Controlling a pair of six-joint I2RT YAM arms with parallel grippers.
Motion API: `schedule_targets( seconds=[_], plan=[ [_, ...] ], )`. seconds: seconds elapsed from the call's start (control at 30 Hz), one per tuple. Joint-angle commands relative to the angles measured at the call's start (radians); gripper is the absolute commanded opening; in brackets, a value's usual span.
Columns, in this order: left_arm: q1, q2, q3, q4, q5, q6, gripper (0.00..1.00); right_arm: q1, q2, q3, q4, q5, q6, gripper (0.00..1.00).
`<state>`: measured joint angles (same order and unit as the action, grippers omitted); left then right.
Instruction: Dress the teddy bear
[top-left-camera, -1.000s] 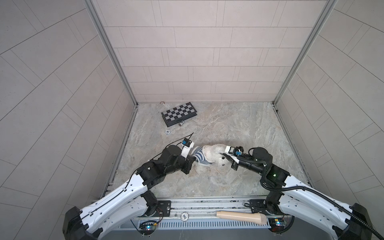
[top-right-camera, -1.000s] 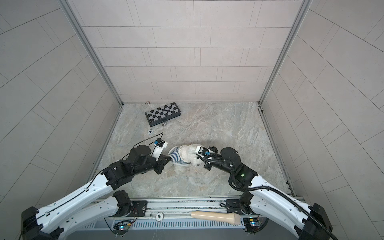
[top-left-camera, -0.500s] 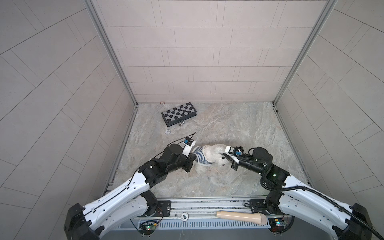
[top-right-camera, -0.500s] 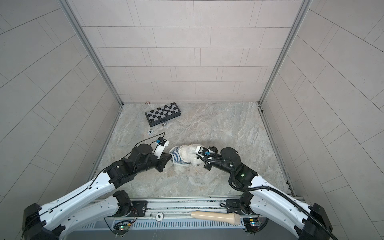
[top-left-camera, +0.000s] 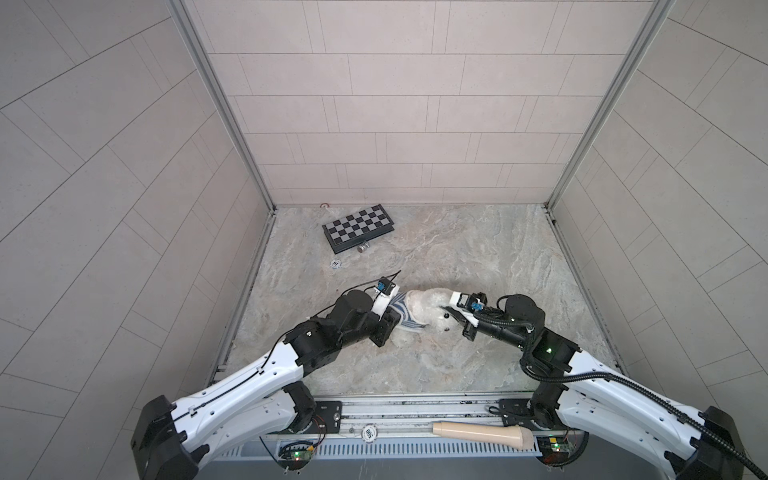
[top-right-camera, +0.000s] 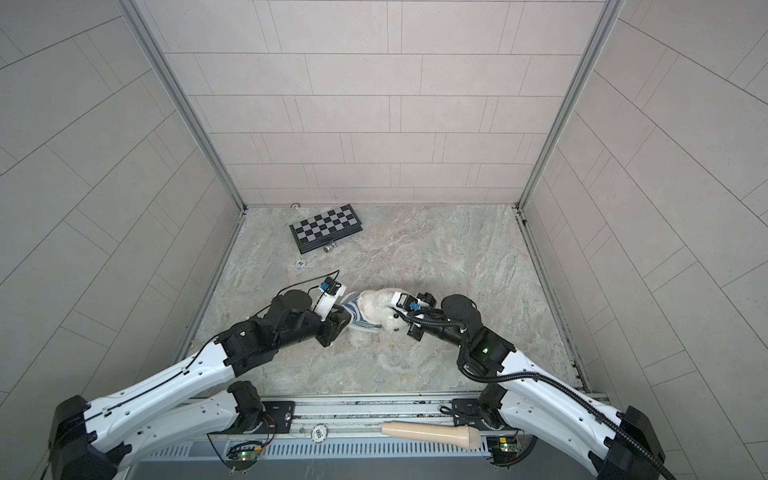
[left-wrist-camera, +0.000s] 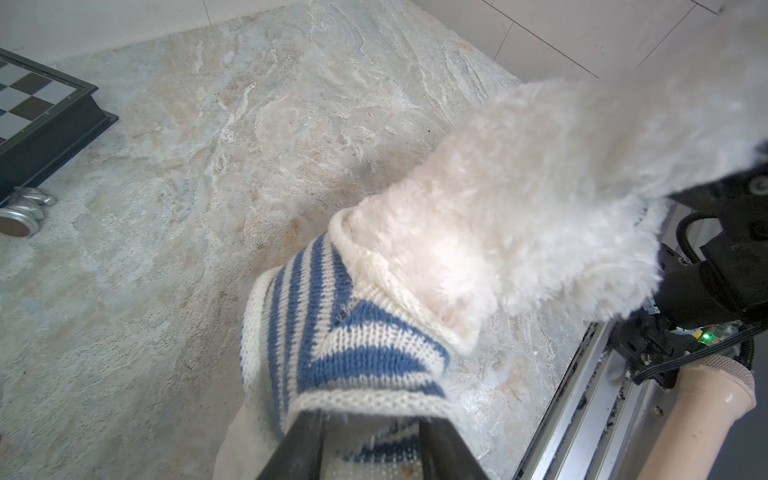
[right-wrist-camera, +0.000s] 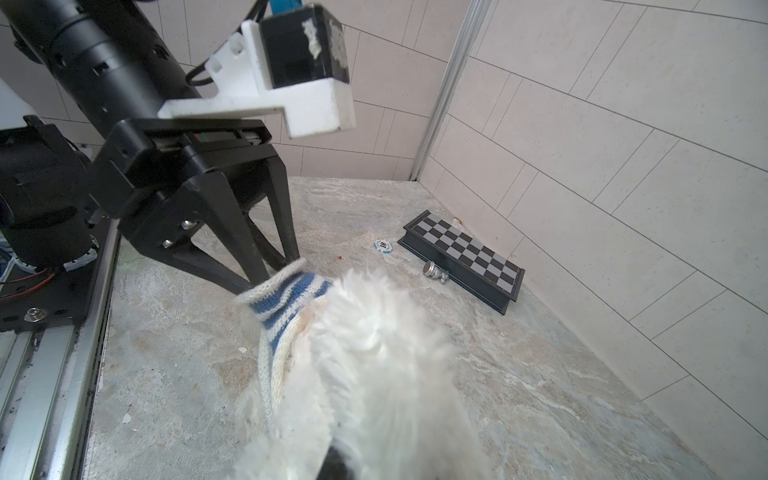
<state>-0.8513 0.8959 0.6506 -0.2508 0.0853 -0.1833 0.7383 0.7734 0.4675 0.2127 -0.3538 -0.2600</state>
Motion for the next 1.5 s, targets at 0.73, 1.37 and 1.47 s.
schedule_targets(
  seconds=[0.73, 1.37, 1.47],
  plan=[
    [-0.002, 0.154, -0.01, 0.133, -0.049, 0.061, 0.35, -0.001, 0.01, 0.037, 0.03, -0.022, -0.005, 0.0],
    [-0.003, 0.268, -0.082, 0.357, -0.068, 0.051, 0.15, -0.003, 0.019, 0.029, 0.04, -0.021, 0.005, 0.0],
    [-0.003, 0.241, -0.094, 0.366, -0.068, 0.053, 0.1, -0.006, 0.015, 0.029, 0.039, -0.019, 0.006, 0.0]
  ],
)
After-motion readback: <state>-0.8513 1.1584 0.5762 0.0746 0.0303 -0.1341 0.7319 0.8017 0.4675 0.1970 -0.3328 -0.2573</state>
